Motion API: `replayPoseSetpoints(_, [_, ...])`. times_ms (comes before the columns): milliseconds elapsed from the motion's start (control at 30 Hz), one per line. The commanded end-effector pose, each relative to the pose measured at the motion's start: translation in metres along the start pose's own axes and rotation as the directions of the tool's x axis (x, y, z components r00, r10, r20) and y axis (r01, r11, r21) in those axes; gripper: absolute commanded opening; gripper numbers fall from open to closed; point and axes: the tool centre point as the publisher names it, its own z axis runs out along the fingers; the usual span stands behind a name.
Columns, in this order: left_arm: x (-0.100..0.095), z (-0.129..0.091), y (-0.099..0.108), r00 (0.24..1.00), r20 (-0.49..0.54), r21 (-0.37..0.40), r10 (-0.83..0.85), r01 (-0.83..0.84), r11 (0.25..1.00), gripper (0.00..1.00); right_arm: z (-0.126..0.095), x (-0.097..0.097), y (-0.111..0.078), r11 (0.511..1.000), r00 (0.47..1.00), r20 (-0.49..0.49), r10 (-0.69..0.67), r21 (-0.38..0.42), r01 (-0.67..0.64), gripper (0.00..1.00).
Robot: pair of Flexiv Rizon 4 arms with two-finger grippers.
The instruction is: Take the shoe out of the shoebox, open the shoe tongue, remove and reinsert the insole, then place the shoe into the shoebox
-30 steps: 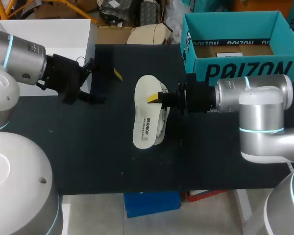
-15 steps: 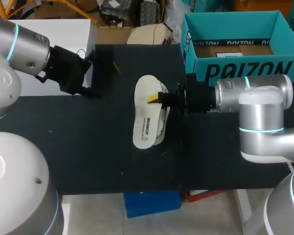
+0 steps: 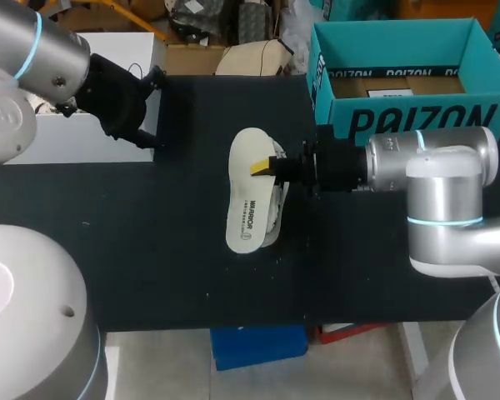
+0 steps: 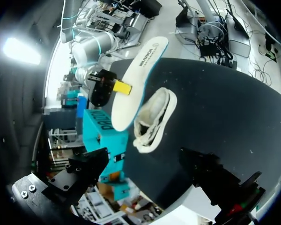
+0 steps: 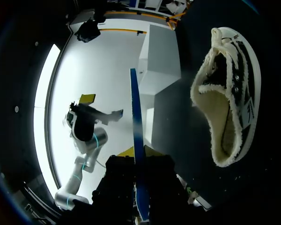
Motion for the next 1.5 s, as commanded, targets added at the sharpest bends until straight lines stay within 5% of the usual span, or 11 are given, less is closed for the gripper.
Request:
replayPoseSetpoints(33, [-0.002, 0.001, -0.001, 0.999, -0.051, -0.006, -0.001, 0.001, 1.000, 1.00, 0.001, 0.000, -0.001, 1.000, 1.000, 0.002, 0.000, -0.003, 0.000, 0.00])
replayPoseSetpoints(300, [-0.002, 0.001, -0.001, 0.999, -0.051, -0.006, -0.001, 0.001, 1.000, 1.00, 0.001, 0.000, -0.001, 1.000, 1.000, 0.002, 0.000, -0.003, 0.000, 0.00])
replayPoseSetpoints(333, [0.004, 0.006, 0.001, 0.998, -0.062, 0.040, -0.028, 0.031, 0.999, 1.00, 0.001, 0.000, -0.001, 1.000, 1.000, 0.002, 0.000, -0.003, 0.000, 0.00])
replayPoseSetpoints(633, [0.014, 0.015, 0.056, 0.961, -0.219, -0.013, -0.169, 0.170, 0.985, 1.00, 0.001, 0.000, -0.001, 1.000, 1.000, 0.002, 0.000, -0.003, 0.000, 0.00])
replayPoseSetpoints(1300, [-0.004, 0.009, 0.113, 0.995, -0.076, -0.061, -0.072, 0.067, 0.996, 1.00, 0.001, 0.000, -0.001, 1.000, 1.000, 0.002, 0.000, -0.003, 0.000, 0.00])
replayPoseSetpoints(1500, [-0.003, 0.006, 0.106, 1.000, 0.010, -0.096, 0.011, -0.010, 0.995, 1.00, 0.001, 0.000, -0.001, 1.000, 1.000, 0.002, 0.000, -0.003, 0.000, 0.00])
